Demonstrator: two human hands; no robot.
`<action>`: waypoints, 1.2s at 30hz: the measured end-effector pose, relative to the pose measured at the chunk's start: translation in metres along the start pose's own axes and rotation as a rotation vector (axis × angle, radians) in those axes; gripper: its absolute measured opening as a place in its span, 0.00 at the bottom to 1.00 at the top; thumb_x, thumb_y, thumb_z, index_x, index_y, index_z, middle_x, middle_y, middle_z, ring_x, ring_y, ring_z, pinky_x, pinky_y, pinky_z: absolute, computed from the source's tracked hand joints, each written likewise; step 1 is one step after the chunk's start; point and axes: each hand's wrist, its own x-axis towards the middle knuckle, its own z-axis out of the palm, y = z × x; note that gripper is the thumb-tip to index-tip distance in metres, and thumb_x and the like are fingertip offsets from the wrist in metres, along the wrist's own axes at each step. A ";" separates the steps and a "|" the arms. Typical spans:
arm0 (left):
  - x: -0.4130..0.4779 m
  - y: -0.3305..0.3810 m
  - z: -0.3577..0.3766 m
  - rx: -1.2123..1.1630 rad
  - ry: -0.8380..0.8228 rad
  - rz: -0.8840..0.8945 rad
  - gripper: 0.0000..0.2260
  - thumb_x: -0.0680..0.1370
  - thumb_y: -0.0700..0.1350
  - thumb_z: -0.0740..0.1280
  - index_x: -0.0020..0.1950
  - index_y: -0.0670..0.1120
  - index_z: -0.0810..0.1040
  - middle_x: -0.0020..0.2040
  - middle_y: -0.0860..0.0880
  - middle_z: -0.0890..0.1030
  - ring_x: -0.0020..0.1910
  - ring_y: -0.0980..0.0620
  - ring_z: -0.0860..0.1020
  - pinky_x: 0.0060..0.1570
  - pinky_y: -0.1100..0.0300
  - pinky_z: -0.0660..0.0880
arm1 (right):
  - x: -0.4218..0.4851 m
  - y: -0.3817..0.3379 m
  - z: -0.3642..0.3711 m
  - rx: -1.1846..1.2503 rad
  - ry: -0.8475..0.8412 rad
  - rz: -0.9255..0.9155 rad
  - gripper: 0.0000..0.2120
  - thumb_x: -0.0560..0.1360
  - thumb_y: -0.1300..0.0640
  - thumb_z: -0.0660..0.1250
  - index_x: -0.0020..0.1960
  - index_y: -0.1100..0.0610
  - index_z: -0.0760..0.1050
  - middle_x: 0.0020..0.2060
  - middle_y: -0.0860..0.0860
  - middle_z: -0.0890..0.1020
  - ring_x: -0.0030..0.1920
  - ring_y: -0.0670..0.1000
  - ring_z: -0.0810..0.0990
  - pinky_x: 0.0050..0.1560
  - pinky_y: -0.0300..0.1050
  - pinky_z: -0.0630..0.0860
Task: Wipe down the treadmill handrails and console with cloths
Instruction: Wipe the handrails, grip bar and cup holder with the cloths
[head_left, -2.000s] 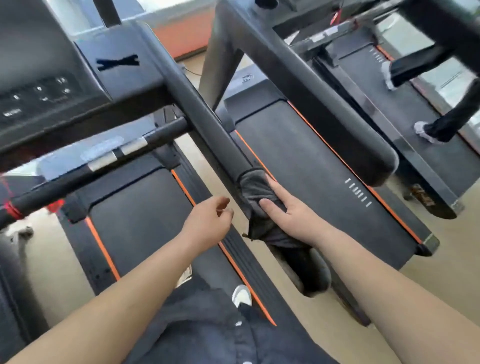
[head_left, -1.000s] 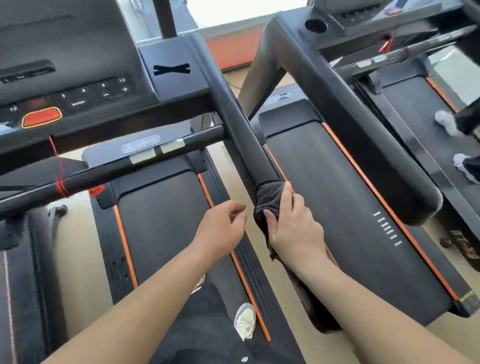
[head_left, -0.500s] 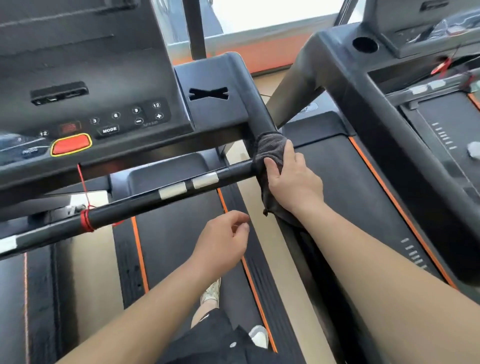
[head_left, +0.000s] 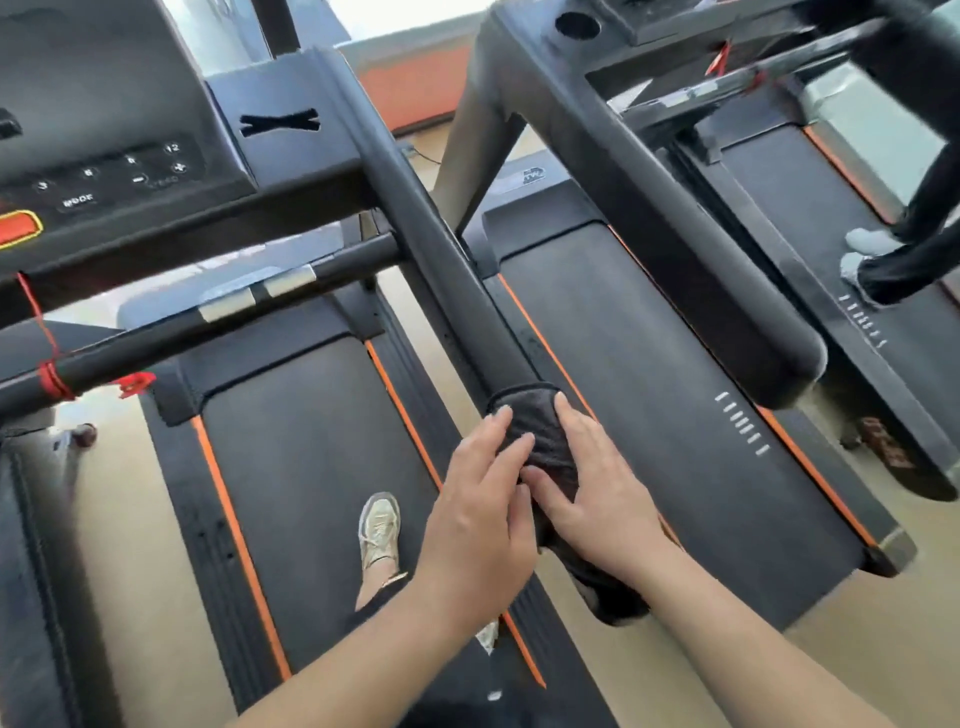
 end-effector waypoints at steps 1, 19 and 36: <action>-0.002 0.008 0.009 0.015 -0.044 0.010 0.22 0.80 0.37 0.62 0.75 0.41 0.73 0.80 0.44 0.65 0.80 0.49 0.62 0.75 0.51 0.66 | -0.002 0.004 -0.004 0.147 -0.040 0.047 0.31 0.81 0.41 0.64 0.80 0.40 0.57 0.76 0.34 0.63 0.74 0.33 0.62 0.73 0.41 0.65; 0.187 -0.037 0.008 0.299 0.041 -0.435 0.45 0.80 0.60 0.62 0.82 0.38 0.39 0.80 0.29 0.38 0.81 0.33 0.41 0.80 0.42 0.45 | 0.041 0.025 -0.063 0.681 0.231 0.506 0.10 0.82 0.55 0.61 0.52 0.54 0.82 0.48 0.53 0.87 0.54 0.56 0.86 0.61 0.58 0.80; 0.089 0.023 0.050 0.788 -0.290 0.231 0.21 0.79 0.57 0.57 0.43 0.49 0.88 0.42 0.50 0.84 0.58 0.43 0.76 0.77 0.43 0.55 | -0.068 0.076 -0.052 0.743 0.292 0.592 0.09 0.84 0.54 0.62 0.59 0.52 0.79 0.48 0.50 0.87 0.51 0.49 0.86 0.56 0.49 0.82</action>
